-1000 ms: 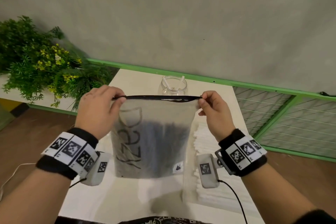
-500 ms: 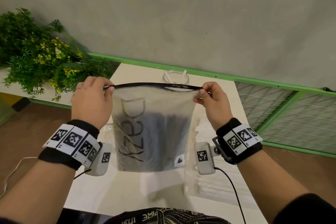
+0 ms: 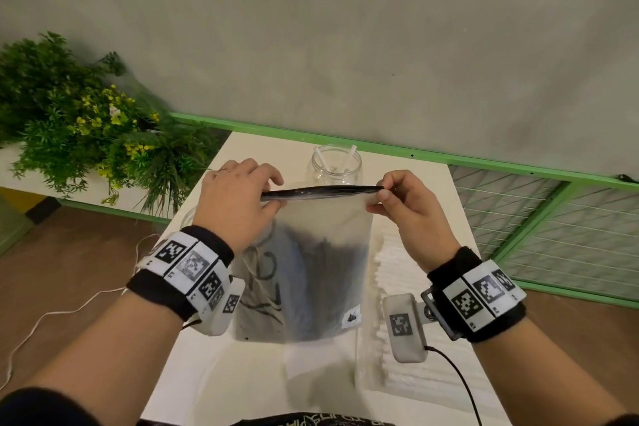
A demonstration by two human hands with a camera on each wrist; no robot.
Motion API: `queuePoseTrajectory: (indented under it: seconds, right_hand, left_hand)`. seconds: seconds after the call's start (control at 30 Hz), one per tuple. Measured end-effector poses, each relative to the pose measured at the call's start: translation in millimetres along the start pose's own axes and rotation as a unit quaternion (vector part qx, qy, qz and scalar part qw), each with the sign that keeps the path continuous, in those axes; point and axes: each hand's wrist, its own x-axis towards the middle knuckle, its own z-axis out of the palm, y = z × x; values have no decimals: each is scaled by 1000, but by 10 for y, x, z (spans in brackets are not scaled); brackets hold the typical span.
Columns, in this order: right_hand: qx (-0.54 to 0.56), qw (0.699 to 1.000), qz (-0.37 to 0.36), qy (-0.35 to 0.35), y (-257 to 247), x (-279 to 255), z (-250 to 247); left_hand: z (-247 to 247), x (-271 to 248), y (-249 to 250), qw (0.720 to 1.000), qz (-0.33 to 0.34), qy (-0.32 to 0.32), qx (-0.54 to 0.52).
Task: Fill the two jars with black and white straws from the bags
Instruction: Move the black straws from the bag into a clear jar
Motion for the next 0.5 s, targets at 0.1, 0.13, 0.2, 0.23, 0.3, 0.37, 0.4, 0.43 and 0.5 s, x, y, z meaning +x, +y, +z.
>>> queuePoseTrajectory:
  seconds: [0.1,0.13,0.2,0.23,0.3,0.37,0.4,0.43,0.5]
  right_hand:
    - [-2,1000,-2,-2,-12,-16,-50]
    - [-2,1000,4,1,-9,-19,-69]
    - [-21,999,13,21,-11,-22,-90]
    - [-71,996,-2,44,-1,-21,-105]
    - [-243,961,-83,100,-4,-34,-66]
    - [-369,908,-176,94,-102,-66,121]
    - [-417,883,-207,52,-153,-76,235]
    - [-467,855,-227,0,-183,-77,334]
    - [-570,786,-216,-107,-191,-22,452]
  left_hand:
    - [-1,-15,-64,1000,-1,4,7]
    - [-5,-25,-71,1000,0,5,-6]
    - [-29,-40,-74,999,-7,5,-41]
    - [-52,-51,-61,998,-1,7,-57]
    - [-99,-79,-14,995,41,17,-91]
    - [-120,-110,52,988,87,7,-127]
    - [-111,-126,83,984,106,1,-143]
    - [-108,-139,116,981,115,-7,-156]
    - [-83,-174,135,976,124,0,-179]
